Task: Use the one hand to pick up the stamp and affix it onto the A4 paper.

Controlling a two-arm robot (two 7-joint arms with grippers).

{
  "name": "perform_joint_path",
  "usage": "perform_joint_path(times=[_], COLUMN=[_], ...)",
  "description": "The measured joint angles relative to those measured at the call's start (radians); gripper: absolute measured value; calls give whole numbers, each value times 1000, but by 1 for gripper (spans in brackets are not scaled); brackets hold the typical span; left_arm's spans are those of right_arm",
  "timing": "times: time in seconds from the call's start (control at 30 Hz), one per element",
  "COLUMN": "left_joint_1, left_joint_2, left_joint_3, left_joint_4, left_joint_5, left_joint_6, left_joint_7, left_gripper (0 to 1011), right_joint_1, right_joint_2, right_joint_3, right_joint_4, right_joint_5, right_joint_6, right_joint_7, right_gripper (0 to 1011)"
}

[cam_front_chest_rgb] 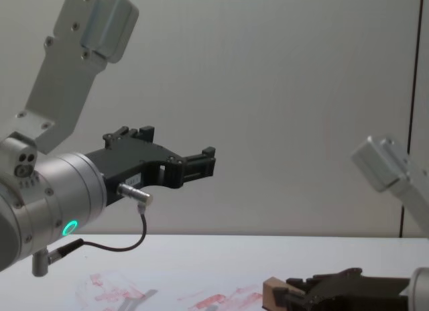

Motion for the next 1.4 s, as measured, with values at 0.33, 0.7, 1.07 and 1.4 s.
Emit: perform_joint_path(times=[0.33,0.7,1.07,1.4], left_joint_1=[0,0,0,0], left_joint_2=[0,0,0,0], left_joint_3=[0,0,0,0], left_joint_4=[0,0,0,0], left_joint_5=[0,0,0,0], left_joint_6=[0,0,0,0], left_joint_7=[0,0,0,0], left_gripper=[1002,1002,1002,1002], right_joint_1=[0,-3,-3,-22], right_joint_2=[-8,-13,-15,-7], right_joint_3=[-21,-37,-45,-46], right_joint_4=[8,14,18,-15], right_joint_5=[-49,-88,-96,-69], right_joint_6=[-10,-14,-3,-11], right_joint_7=[-14,-27,-31,-50], right_gripper=[217,217,217,217])
